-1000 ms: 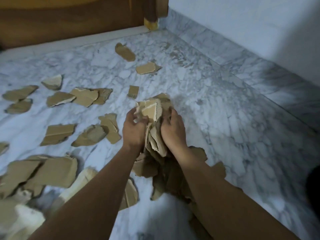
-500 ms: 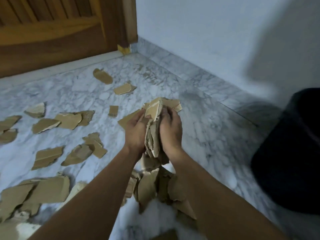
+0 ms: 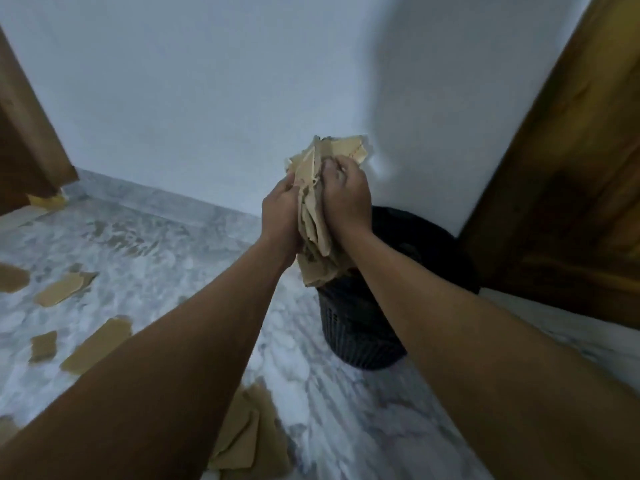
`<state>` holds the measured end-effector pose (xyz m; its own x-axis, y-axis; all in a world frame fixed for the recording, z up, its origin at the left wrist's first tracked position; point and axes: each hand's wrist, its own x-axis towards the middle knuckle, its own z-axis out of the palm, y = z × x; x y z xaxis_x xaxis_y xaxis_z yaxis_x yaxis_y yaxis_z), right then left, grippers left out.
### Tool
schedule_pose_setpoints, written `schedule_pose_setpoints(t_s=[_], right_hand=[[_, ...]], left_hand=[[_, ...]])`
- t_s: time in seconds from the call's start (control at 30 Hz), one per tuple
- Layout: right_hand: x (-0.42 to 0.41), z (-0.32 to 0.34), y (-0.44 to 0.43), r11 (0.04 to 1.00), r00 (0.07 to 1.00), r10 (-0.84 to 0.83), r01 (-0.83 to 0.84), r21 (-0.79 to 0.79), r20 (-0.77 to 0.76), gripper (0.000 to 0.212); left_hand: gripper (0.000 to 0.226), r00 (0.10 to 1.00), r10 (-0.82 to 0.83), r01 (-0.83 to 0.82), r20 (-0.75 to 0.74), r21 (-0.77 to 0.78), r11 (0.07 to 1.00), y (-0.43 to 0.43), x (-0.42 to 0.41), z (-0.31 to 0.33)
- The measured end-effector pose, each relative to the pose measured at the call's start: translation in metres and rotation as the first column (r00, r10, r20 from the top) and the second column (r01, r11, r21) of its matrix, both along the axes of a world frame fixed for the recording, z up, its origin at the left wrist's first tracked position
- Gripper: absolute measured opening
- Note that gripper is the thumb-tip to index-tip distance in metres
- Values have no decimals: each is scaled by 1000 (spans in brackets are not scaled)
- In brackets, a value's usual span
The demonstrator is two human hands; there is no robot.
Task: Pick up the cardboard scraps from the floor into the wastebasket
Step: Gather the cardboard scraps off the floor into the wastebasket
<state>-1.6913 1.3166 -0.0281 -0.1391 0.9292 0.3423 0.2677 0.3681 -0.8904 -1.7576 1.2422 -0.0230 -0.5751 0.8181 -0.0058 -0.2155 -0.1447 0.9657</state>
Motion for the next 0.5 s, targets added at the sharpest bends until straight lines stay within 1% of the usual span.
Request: schedule_pose_setpoints(t_s=[0.1,0.13,0.27,0.3,0.37,0.43,0.5], right_hand=[[45,-5,36,997,997,-74,75,-6,19,45],[59,-9,43,996,996,-89,89,-18,18,49],[100,-33,57,983,992,-121,116,-143,-23,64],[109,-39,58,977,992,-122,118,-177,-16,65],[125,-46,58,967,994,-97,106,-231,47,61],[138,-47,56,961,991,-77,104,-256,110,55],[145,-43,49,960,985,-64,105,-261,162,51]], left_hand=[[23,984,-83,73,-159,-67,995,46,30,-1],[23,977,-102,88,-187,-80,993,57,39,-5],[35,959,-183,151,-215,-155,976,78,60,-24],[35,956,-200,163,-213,-180,970,79,62,-30],[27,957,-201,159,-210,-199,967,79,62,-40],[23,940,-182,120,-290,-220,968,72,57,-48],[29,910,-171,85,-379,-233,969,60,50,-53]])
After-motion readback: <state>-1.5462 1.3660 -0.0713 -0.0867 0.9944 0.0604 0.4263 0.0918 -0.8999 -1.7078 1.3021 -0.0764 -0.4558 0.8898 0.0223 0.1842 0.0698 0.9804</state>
